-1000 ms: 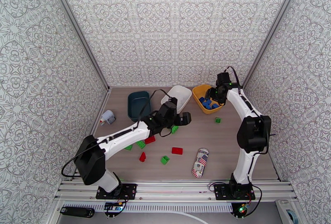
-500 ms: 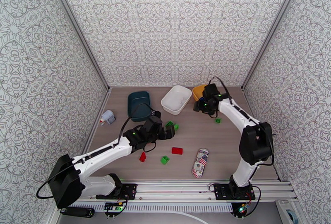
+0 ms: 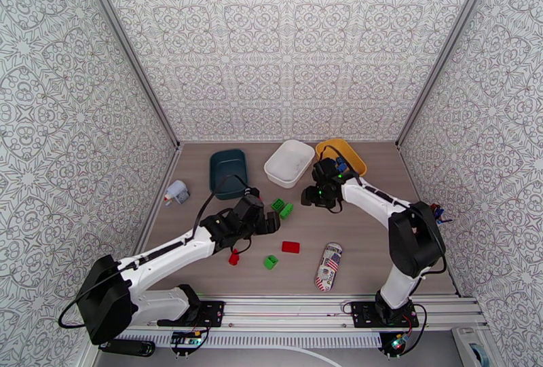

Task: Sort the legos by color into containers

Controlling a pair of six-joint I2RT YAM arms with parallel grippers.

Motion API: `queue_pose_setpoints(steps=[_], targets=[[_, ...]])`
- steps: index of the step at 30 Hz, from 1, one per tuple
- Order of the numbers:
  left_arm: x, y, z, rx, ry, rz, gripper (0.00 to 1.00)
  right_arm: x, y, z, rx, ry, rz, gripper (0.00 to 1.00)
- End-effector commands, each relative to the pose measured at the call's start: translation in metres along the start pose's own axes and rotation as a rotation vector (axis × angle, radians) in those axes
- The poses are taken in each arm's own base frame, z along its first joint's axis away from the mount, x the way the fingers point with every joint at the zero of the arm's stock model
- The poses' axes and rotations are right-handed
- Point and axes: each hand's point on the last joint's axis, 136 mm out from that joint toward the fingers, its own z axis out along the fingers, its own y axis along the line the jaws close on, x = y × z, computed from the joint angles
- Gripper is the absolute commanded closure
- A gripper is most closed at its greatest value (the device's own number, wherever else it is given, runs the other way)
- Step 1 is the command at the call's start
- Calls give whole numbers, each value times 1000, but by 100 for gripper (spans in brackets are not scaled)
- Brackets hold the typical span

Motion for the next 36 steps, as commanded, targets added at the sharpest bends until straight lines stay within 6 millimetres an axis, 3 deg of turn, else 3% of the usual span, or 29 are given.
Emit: queue_pose_setpoints(steps=[1,7,21,30,36], targets=[[5,2,11,-16,49,72,15,8,1,-10,-32,-30,27,38],[4,-10,41,-4,130,144,27,31,-13,-18,-20,-24,41,38],[-11,-34,107,-83,240,330,33,59,-28,-37,-22,-52,85,38],[-20,-43,138,-142,270,402,42,67,-35,-43,-13,-68,98,39],[-21,-44,150,-171,285,420,54,70,-37,-43,-10,-68,99,39]])
